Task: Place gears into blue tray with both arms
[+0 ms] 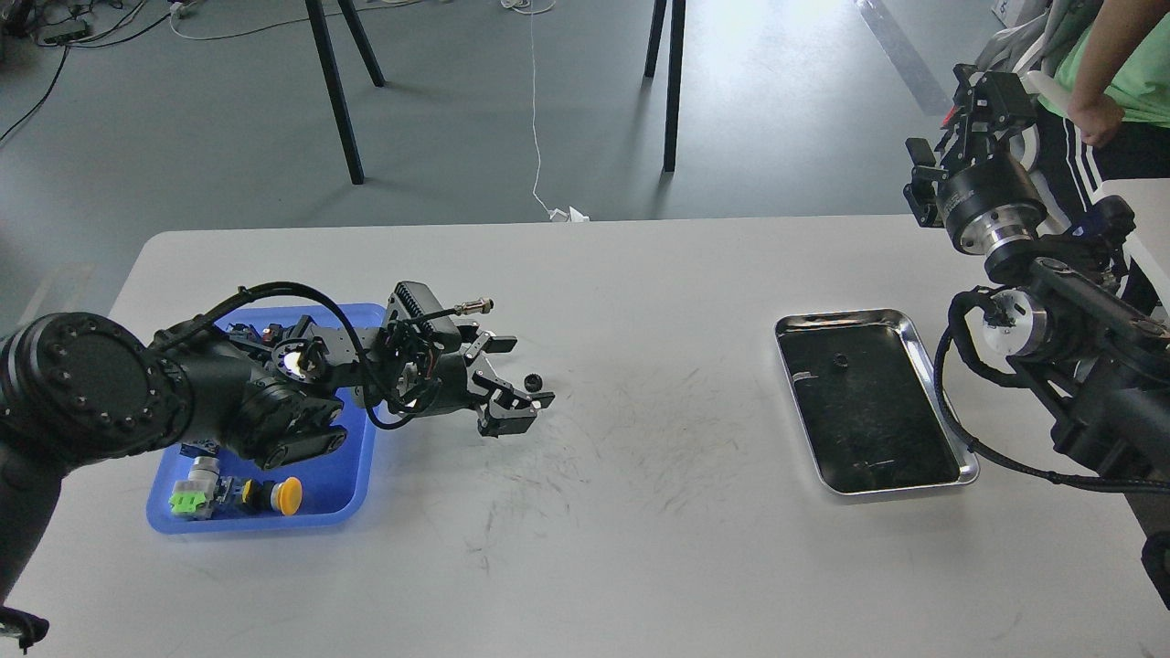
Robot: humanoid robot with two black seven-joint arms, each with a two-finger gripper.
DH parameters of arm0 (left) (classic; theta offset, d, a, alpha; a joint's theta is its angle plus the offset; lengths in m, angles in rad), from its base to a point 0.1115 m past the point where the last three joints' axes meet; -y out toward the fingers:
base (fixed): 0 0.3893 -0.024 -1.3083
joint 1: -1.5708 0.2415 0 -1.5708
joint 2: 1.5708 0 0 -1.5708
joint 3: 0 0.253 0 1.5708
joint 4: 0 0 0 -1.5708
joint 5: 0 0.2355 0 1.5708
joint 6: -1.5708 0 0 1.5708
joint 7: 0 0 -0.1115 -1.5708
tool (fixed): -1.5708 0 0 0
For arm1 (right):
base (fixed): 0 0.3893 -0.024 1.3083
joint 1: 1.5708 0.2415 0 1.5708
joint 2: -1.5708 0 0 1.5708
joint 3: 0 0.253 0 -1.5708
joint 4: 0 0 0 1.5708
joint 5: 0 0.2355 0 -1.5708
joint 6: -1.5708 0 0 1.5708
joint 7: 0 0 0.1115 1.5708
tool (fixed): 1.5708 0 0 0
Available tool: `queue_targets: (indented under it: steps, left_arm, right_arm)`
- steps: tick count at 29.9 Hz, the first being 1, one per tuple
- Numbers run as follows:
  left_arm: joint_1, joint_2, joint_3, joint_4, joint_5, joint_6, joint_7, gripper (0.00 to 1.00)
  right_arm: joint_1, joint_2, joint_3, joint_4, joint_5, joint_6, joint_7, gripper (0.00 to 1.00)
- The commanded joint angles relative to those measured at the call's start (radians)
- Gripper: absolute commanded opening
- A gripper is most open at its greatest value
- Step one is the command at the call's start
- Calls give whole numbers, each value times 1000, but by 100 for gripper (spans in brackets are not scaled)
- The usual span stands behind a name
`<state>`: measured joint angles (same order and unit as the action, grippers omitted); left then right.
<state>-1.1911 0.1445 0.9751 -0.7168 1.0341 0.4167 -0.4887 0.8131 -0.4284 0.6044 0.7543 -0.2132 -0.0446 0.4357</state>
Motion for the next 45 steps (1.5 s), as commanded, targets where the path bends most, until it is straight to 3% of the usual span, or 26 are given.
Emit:
queue_targets:
  steps: [1, 6, 20, 29, 45]
  left_arm:
    - [8, 1, -4, 11, 0, 17, 0, 94]
    - [16, 0, 2, 11, 0, 72, 0, 88]
    - [41, -3, -7, 5, -9, 72, 0, 87]
    - [79, -34, -9, 82, -12, 72, 0, 77]
    - [103, -39, -13, 83, -19, 72, 0, 77]
  right_arm:
    - [-2, 0, -2, -1, 0, 0, 0, 94]
    - [0, 3, -3, -1, 0, 2, 0, 94]
    - [-2, 7, -6, 0, 0, 3, 1, 94]
    - [-2, 5, -11, 0, -2, 3, 1, 94]
    - [-8, 8, -12, 0, -2, 3, 1, 94]
